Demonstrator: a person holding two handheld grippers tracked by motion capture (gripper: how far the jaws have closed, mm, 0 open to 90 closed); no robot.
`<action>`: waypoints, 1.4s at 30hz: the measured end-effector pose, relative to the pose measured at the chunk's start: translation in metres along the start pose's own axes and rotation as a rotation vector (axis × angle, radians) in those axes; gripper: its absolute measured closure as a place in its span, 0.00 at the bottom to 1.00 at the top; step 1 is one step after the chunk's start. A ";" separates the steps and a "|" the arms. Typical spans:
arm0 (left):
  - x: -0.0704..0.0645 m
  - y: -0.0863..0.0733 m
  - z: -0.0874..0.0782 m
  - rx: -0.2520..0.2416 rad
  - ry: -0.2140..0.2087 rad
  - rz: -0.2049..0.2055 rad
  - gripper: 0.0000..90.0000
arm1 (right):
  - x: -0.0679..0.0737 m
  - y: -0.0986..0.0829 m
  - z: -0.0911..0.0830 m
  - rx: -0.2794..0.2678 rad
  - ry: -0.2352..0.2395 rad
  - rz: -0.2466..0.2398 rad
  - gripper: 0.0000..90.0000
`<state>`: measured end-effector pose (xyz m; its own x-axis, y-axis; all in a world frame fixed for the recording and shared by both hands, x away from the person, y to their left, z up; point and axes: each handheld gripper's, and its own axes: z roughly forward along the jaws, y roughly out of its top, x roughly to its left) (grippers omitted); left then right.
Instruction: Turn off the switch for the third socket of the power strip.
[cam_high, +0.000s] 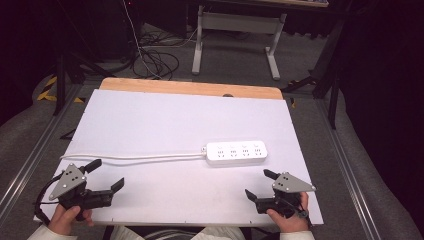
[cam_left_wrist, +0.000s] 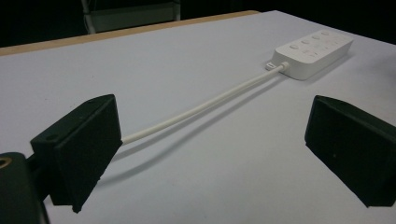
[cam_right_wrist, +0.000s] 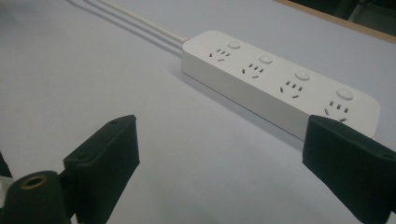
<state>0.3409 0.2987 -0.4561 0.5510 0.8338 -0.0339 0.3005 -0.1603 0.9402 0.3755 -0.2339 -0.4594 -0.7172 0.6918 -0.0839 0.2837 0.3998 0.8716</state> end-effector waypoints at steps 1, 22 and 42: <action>0.000 0.000 0.000 -0.003 0.000 -0.005 0.05 | 0.000 0.000 0.000 0.001 -0.001 0.000 0.13; 0.000 0.000 -0.002 -0.013 0.026 0.014 0.05 | 0.002 0.002 -0.001 0.001 -0.016 -0.016 0.15; 0.000 0.000 -0.002 -0.012 0.038 0.006 0.05 | -0.005 0.034 0.001 0.007 -0.017 -0.020 0.16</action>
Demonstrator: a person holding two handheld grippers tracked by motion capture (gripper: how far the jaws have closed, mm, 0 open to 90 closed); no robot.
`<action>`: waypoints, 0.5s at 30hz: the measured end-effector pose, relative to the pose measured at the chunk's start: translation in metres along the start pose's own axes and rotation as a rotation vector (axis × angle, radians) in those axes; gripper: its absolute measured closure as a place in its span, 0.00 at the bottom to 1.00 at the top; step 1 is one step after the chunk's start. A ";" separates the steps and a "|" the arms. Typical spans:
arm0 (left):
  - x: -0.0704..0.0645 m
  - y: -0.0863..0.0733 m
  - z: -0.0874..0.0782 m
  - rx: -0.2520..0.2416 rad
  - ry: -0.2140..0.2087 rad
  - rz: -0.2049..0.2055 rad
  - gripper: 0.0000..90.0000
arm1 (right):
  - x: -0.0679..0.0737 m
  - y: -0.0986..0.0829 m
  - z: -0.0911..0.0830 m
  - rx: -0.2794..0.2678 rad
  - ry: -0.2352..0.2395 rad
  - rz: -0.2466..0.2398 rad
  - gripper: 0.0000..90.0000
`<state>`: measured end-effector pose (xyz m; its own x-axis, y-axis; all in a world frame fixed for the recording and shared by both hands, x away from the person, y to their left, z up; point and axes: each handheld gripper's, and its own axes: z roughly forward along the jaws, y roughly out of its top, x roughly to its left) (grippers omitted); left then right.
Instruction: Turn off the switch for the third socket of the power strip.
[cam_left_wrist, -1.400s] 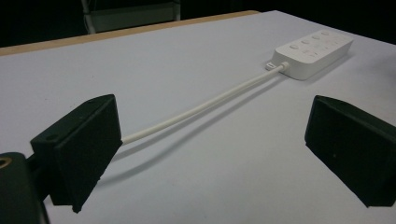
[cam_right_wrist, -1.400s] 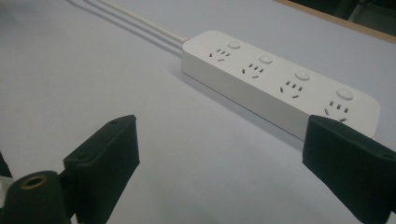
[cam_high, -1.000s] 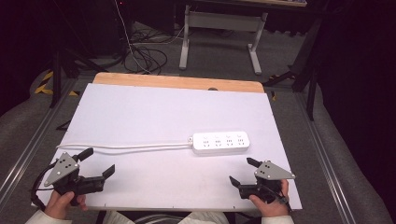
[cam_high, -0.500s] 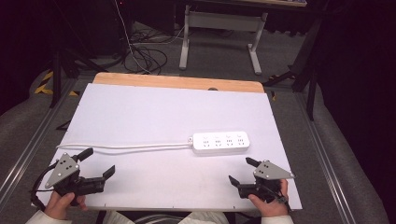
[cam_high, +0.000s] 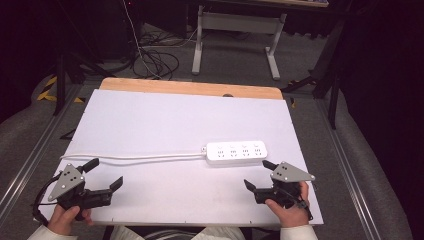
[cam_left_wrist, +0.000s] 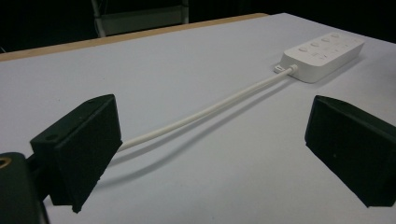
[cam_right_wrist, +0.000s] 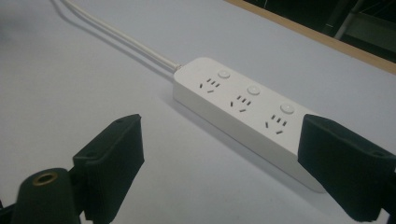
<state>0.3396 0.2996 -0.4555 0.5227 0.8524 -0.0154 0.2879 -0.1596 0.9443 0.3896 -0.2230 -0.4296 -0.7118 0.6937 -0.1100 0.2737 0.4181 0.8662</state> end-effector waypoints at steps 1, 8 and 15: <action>0.000 0.000 0.000 0.000 0.002 0.001 0.05 | -0.002 0.006 0.001 0.001 0.000 0.000 0.16; 0.000 0.000 0.000 0.001 0.002 -0.001 0.05 | -0.008 0.021 0.007 0.002 0.014 0.000 0.17; 0.000 0.000 0.000 0.005 -0.001 -0.003 0.05 | -0.013 0.034 0.011 0.006 0.012 -0.008 0.18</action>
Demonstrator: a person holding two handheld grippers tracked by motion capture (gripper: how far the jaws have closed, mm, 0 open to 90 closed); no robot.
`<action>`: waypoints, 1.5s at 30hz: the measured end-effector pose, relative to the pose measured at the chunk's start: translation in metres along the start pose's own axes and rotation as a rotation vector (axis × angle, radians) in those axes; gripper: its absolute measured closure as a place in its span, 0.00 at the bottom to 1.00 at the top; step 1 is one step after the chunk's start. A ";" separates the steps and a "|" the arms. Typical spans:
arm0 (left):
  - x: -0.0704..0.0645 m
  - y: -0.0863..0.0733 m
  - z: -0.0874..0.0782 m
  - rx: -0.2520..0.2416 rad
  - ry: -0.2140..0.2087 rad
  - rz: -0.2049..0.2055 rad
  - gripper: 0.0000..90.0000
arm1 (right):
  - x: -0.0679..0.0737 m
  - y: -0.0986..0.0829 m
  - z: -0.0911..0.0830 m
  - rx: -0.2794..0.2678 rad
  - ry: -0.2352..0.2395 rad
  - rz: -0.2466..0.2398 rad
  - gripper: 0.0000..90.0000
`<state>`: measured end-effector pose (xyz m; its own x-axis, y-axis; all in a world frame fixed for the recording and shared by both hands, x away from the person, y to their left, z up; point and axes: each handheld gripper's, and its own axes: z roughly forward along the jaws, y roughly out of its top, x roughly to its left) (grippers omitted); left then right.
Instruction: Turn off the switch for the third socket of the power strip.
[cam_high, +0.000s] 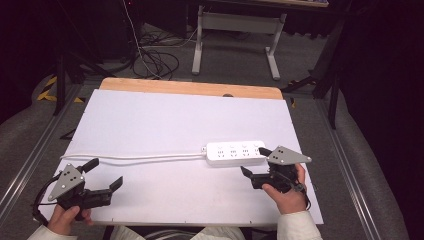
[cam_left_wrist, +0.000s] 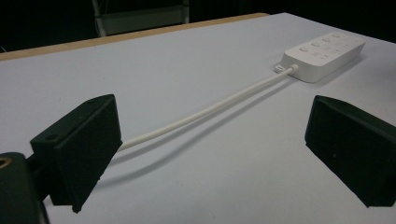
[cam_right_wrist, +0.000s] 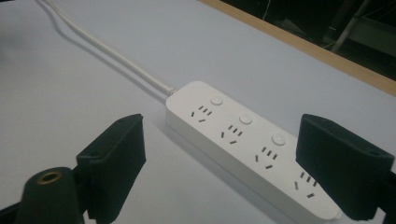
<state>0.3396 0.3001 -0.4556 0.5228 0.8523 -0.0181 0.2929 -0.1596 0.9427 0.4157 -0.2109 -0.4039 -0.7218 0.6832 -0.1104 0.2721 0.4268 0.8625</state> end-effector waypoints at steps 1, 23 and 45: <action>0.000 0.000 0.000 -0.002 0.001 -0.002 0.05 | -0.001 0.002 0.000 0.001 -0.001 -0.001 0.18; -0.001 0.000 0.000 0.003 -0.003 0.004 0.05 | -0.010 0.034 0.018 0.055 -0.007 -0.025 0.22; -0.001 0.000 0.000 0.002 -0.001 0.011 0.05 | -0.037 0.044 0.033 0.146 -0.047 0.021 0.60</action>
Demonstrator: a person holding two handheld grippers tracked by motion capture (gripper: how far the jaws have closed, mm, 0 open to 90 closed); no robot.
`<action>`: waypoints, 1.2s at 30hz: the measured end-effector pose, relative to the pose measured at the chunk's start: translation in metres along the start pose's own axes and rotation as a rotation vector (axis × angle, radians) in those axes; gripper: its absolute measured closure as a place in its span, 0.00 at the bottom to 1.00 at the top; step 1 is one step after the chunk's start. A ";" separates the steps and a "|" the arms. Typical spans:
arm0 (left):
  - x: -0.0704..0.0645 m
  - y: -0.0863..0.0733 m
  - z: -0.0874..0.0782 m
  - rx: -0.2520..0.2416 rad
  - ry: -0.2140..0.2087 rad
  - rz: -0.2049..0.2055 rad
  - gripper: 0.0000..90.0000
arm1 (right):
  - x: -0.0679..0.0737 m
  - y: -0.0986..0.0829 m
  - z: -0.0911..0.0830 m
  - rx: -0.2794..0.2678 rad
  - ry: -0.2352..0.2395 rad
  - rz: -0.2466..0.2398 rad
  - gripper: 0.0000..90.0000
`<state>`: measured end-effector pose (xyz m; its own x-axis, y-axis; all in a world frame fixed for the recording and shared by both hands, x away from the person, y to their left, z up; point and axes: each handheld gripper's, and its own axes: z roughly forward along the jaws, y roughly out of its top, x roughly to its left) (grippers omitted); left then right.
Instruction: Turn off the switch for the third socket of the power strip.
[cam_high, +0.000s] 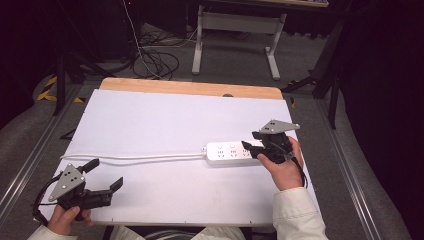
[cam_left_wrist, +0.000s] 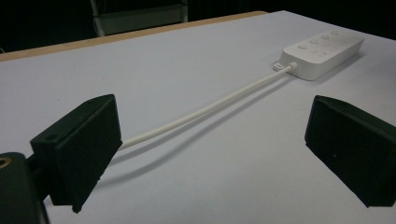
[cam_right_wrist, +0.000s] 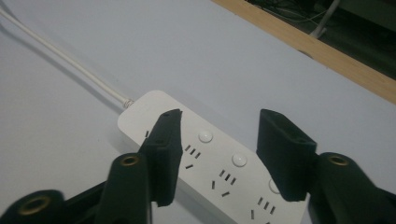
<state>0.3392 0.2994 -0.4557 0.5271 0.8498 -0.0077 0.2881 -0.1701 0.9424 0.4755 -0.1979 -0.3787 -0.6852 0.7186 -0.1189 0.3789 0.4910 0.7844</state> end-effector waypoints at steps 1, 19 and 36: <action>0.000 0.000 0.000 0.000 0.000 0.000 0.05 | -0.004 0.001 0.004 0.016 0.003 0.016 0.65; 0.000 0.000 0.000 0.002 -0.001 0.000 0.05 | -0.022 0.001 0.042 0.154 0.005 0.072 1.00; 0.000 0.000 0.001 0.006 -0.005 -0.001 0.05 | -0.032 -0.004 0.070 0.245 0.001 0.117 1.00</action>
<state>0.3396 0.2992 -0.4559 0.5310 0.8473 -0.0109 0.2934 -0.1718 0.9404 0.5393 -0.1879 -0.4211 -0.6286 0.7769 -0.0357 0.5942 0.5094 0.6224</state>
